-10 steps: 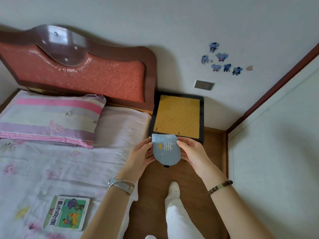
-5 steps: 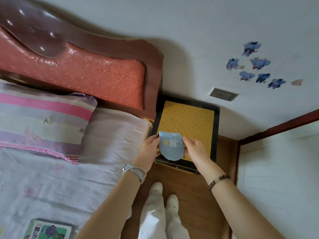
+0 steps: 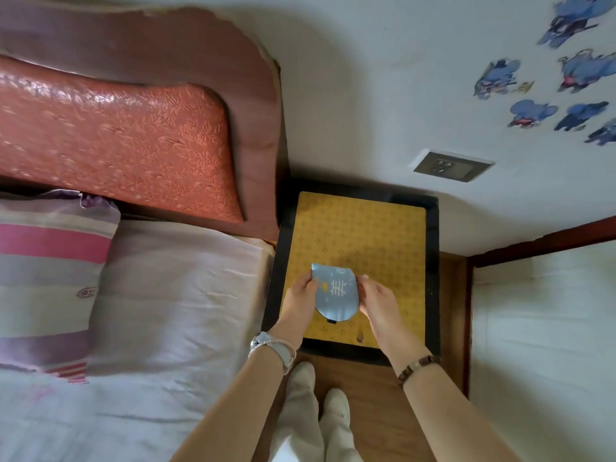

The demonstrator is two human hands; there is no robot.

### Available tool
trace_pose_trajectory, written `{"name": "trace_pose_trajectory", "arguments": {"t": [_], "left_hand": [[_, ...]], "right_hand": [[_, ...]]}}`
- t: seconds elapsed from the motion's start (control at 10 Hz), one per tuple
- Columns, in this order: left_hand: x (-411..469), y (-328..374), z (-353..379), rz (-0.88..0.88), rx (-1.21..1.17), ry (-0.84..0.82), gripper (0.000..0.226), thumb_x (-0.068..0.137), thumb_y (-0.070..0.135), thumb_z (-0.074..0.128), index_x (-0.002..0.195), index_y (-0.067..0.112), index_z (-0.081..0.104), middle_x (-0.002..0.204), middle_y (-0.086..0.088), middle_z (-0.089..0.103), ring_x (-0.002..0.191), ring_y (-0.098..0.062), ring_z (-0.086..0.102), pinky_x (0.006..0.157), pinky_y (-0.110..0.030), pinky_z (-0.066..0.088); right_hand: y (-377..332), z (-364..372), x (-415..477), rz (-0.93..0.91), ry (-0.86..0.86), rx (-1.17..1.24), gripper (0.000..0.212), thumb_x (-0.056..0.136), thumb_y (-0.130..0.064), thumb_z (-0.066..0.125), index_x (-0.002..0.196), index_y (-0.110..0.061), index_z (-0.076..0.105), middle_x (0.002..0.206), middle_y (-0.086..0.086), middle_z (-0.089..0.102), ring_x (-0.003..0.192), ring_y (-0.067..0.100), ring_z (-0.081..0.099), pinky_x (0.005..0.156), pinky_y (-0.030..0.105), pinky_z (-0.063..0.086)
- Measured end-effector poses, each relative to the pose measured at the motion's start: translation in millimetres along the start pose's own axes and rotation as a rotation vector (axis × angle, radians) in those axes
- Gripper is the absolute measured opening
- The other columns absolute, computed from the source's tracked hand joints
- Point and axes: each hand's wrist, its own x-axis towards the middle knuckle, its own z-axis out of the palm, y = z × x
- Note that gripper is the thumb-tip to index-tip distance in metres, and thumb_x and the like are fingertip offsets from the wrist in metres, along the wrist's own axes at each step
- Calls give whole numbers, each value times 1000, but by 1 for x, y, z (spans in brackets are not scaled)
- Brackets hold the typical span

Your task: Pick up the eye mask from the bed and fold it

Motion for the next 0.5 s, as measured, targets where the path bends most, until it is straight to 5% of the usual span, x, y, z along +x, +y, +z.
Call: {"name": "trace_pose_trajectory", "arguments": {"t": [0.1, 0.2, 0.3, 0.4, 0.5], "left_hand": [[6, -1, 11, -4, 26, -28, 27, 102, 19, 37, 120, 19, 57, 100, -5, 61, 94, -19, 56, 83, -34, 46], [7, -2, 19, -24, 35, -24, 25, 102, 25, 32, 105, 30, 56, 101, -8, 59, 90, -19, 54, 78, -33, 43], [7, -2, 21, -32, -8, 30, 23, 103, 30, 33, 109, 30, 55, 93, 6, 57, 81, -7, 54, 68, -23, 41], [1, 3, 18, -53, 17, 56, 37, 104, 34, 33, 136, 26, 48, 112, 10, 59, 98, -5, 56, 76, -22, 42], [-3, 6, 12, -62, 18, 88, 43, 104, 35, 33, 143, 25, 45, 143, -1, 51, 129, -19, 48, 101, -30, 37]], "right_hand": [[9, -7, 13, 10, 31, 32, 40, 104, -27, 41, 103, 1, 68, 119, 27, 67, 115, 39, 62, 106, 53, 45], [11, -9, 18, 23, 47, 60, 42, 103, -27, 43, 114, 8, 62, 122, 29, 64, 119, 42, 58, 106, 53, 43], [11, -10, 17, 33, 41, 85, 38, 102, -29, 44, 102, 2, 67, 122, 26, 65, 119, 37, 60, 107, 50, 44], [8, -12, 10, 29, 14, 69, 30, 102, -32, 43, 89, -21, 67, 122, 15, 68, 112, 26, 64, 100, 41, 47], [3, -15, 4, 27, -15, 83, 29, 103, -35, 39, 101, -23, 66, 124, 11, 66, 102, 18, 62, 85, 32, 48]]}}
